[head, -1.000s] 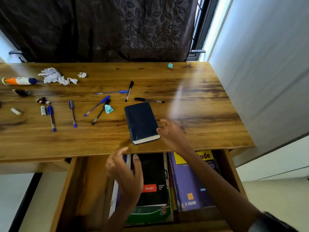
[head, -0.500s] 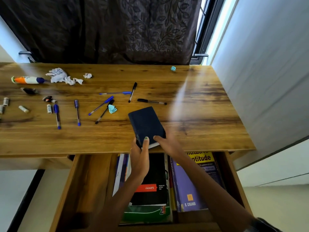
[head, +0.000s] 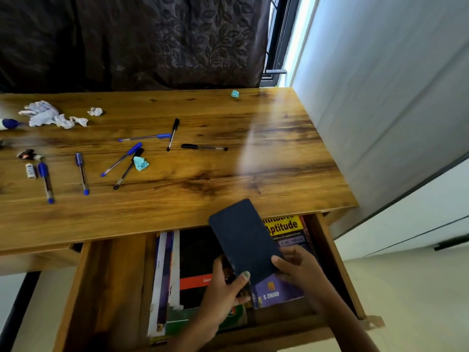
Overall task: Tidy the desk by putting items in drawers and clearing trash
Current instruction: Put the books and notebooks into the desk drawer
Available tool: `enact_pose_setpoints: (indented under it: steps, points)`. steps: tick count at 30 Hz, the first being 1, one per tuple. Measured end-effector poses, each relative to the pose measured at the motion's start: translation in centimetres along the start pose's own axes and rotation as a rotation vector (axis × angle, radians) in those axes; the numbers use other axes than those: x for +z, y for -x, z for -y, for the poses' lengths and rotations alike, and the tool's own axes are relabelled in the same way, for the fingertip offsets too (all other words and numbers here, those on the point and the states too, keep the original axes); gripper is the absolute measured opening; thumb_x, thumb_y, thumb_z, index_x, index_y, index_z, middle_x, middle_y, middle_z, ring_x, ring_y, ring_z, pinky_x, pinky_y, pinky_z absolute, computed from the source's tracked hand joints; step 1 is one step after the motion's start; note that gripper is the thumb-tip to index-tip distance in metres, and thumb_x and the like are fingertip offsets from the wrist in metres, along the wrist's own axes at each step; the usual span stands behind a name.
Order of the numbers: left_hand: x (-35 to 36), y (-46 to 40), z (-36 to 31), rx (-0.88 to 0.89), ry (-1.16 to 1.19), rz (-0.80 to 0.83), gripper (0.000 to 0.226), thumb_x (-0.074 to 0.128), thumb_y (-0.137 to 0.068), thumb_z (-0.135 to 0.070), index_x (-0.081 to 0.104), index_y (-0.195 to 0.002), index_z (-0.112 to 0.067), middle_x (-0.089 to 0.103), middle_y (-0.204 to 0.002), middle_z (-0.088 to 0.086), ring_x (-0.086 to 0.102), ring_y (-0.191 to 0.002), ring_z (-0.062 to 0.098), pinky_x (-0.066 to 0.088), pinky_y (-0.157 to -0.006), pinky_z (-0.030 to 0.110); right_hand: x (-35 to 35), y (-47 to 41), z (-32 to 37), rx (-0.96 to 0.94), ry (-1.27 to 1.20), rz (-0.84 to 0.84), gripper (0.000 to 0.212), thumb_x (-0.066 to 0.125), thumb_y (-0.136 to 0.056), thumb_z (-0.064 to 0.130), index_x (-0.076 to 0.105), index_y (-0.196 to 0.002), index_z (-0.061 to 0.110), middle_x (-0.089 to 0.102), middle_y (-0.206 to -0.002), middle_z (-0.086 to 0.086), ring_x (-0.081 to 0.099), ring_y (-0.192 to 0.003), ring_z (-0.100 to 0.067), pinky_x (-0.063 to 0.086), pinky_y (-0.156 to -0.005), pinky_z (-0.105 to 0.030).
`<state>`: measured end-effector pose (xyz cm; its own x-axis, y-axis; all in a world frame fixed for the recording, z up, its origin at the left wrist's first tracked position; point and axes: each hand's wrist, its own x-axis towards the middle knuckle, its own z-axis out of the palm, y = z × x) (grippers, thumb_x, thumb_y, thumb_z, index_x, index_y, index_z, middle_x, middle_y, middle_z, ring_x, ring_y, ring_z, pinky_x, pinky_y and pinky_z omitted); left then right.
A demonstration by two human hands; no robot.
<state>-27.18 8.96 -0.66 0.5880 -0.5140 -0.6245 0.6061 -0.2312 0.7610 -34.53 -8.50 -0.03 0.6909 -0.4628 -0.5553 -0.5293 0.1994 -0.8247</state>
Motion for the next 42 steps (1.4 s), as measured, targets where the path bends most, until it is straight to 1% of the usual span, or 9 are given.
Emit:
enact_pose_setpoints:
  steps: [5,10,16,20,25,31,34,37,42]
  points:
    - [3.1,-1.0,1.5,-0.097,-0.131,0.148,0.058,0.054,-0.093,-0.010,0.022,-0.136,-0.033,0.039,-0.138,0.002,0.050,-0.117,0.020,0.056,-0.074,0.024,-4.7,1.8,-2.2,0.128,0.030,-0.010,0.031,0.068,-0.081,0.011,0.052,-0.108,0.010,0.061,-0.110,-0.011,0.064,-0.099,-0.028,0.057,-0.082,-0.043]
    - [5.9,-2.5,2.2,-0.182,-0.285,0.234,0.051,0.050,-0.096,-0.022,0.022,-0.138,-0.024,0.035,-0.145,0.001,0.050,-0.107,0.014,0.051,-0.086,0.028,-6.4,1.3,-3.5,0.168,0.200,-0.114,0.025,0.063,-0.087,0.019,0.051,-0.109,0.017,0.056,-0.111,-0.004,0.061,-0.098,-0.022,0.057,-0.082,-0.042]
    - [6.0,-3.5,3.1,-0.112,-0.392,0.146,0.051,0.054,-0.093,-0.026,0.030,-0.138,-0.023,0.044,-0.141,0.004,0.047,-0.123,0.017,0.040,-0.106,0.036,-5.8,0.8,-3.8,0.090,0.526,-0.192,0.016,0.063,-0.087,0.027,0.054,-0.098,0.018,0.061,-0.096,0.004,0.061,-0.086,-0.011,0.053,-0.071,-0.028]
    - [6.4,-4.2,3.3,-0.057,-0.620,0.046,0.078,0.057,-0.084,-0.045,0.014,-0.147,-0.032,0.025,-0.149,0.004,0.030,-0.135,0.023,0.034,-0.110,0.040,-4.9,0.3,-3.8,0.044,0.502,-0.215,0.020,0.065,-0.085,0.025,0.053,-0.100,0.020,0.057,-0.095,0.007,0.057,-0.083,-0.005,0.044,-0.063,-0.018]
    - [6.8,-4.7,2.8,0.031,-1.001,-0.048,0.070,0.048,-0.090,-0.047,0.016,-0.147,-0.024,0.006,-0.153,0.000,0.008,-0.140,0.027,0.022,-0.112,0.041,-5.3,-0.8,-3.7,0.058,0.536,-0.252,0.027,0.069,-0.082,0.025,0.054,-0.105,0.020,0.061,-0.101,0.002,0.059,-0.085,-0.009,0.043,-0.060,-0.017]
    - [6.9,-4.7,2.5,0.109,-1.139,-0.093,0.064,0.043,-0.092,-0.050,0.021,-0.147,-0.025,0.004,-0.156,-0.004,0.006,-0.142,0.024,0.015,-0.113,0.043,-5.6,-1.2,-3.2,0.052,0.658,-0.210,0.034,0.066,-0.085,0.025,0.052,-0.115,0.016,0.060,-0.112,-0.001,0.057,-0.087,-0.009,0.041,-0.061,-0.017]
    - [4.5,-4.6,2.4,0.244,-1.085,-0.231,0.055,0.038,-0.092,-0.053,0.032,-0.141,-0.032,0.013,-0.155,-0.006,0.013,-0.141,0.017,0.016,-0.113,0.041,-5.4,-1.1,-2.5,-0.024,0.720,-0.227,0.036,0.063,-0.087,0.025,0.049,-0.119,0.017,0.057,-0.117,-0.003,0.055,-0.091,-0.012,0.044,-0.067,-0.021]
    - [-0.4,-4.5,2.2,0.317,-1.004,-0.594,0.056,0.046,-0.089,-0.049,0.036,-0.140,-0.029,0.022,-0.153,-0.005,0.019,-0.141,0.018,0.016,-0.113,0.043,-4.3,-0.9,-1.8,-0.151,0.775,-0.300,0.036,0.062,-0.087,0.026,0.050,-0.120,0.019,0.051,-0.123,-0.007,0.054,-0.103,-0.021,0.048,-0.080,-0.031]
    - [-8.6,-4.8,3.3,-0.115,-0.762,-0.901,0.084,0.052,-0.088,-0.050,0.011,-0.149,-0.010,0.013,-0.156,0.016,0.012,-0.143,0.035,0.011,-0.113,0.058,0.1,-1.6,-0.2,-0.311,0.899,-0.194,0.032,0.059,-0.089,0.026,0.054,-0.120,0.021,0.048,-0.126,-0.004,0.044,-0.118,-0.023,0.040,-0.087,-0.030]
